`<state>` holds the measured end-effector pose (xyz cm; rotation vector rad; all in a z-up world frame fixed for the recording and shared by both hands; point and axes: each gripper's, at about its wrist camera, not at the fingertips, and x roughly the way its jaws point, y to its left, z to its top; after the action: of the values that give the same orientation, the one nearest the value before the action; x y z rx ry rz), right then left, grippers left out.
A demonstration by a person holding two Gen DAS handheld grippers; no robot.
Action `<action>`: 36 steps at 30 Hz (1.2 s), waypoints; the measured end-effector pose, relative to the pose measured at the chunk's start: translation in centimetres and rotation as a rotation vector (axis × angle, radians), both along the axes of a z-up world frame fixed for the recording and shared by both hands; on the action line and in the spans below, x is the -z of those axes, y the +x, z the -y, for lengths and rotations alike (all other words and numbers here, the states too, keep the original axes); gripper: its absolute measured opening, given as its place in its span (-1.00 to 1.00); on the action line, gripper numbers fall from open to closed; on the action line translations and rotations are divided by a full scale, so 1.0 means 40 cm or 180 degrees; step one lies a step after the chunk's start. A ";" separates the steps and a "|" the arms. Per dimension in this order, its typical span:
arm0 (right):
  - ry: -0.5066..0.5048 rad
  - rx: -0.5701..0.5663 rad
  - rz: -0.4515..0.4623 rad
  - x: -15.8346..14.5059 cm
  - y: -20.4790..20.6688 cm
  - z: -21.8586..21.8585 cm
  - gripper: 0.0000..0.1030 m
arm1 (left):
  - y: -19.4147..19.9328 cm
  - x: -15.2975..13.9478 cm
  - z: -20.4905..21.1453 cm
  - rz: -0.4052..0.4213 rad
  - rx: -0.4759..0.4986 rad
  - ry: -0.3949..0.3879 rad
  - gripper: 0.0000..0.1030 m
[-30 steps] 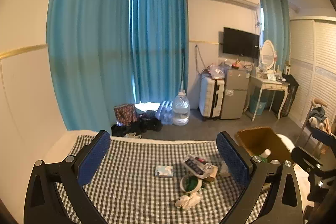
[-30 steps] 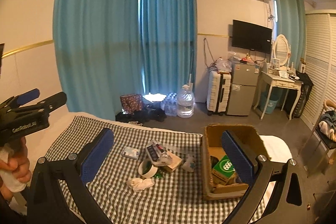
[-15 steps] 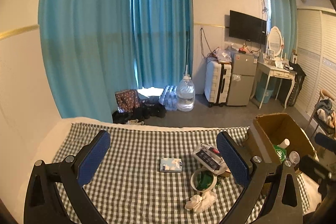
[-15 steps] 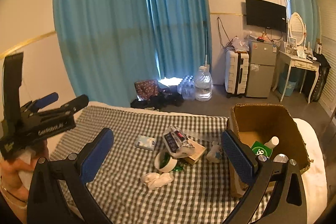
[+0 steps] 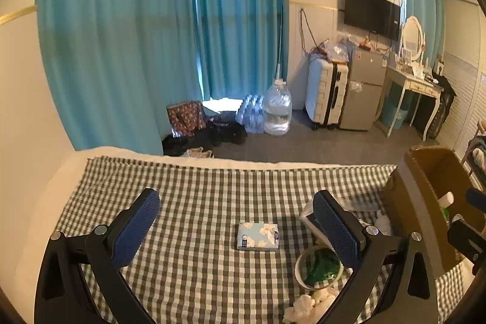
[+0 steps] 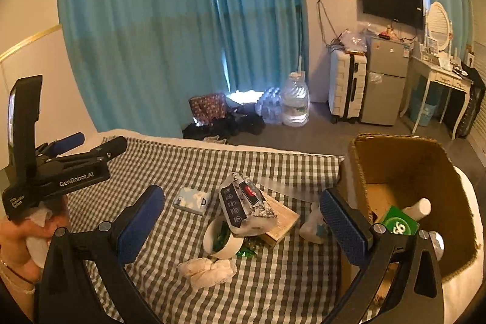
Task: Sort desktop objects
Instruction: 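Grasp the blue floral tissue pack with the left tool while the right tool grasps the wet-wipe pack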
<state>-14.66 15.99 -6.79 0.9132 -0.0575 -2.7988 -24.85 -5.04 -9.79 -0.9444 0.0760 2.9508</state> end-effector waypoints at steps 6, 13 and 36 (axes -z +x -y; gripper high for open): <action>0.0138 -0.0051 0.0107 0.070 -0.088 0.014 1.00 | -0.075 0.097 -0.001 0.0222 0.0029 -0.0031 1.00; 0.0227 -0.0120 0.0330 0.181 -0.183 0.033 1.00 | -0.157 0.207 -0.010 0.0467 0.0088 -0.0107 1.00; 0.0208 -0.0301 0.0833 0.405 -0.309 0.037 0.78 | -0.286 0.520 -0.062 0.1305 0.0301 -0.0169 1.00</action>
<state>-27.01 14.52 -22.99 1.2585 0.0388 -2.5925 -36.29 -2.56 -30.58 -1.4840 0.1783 2.6204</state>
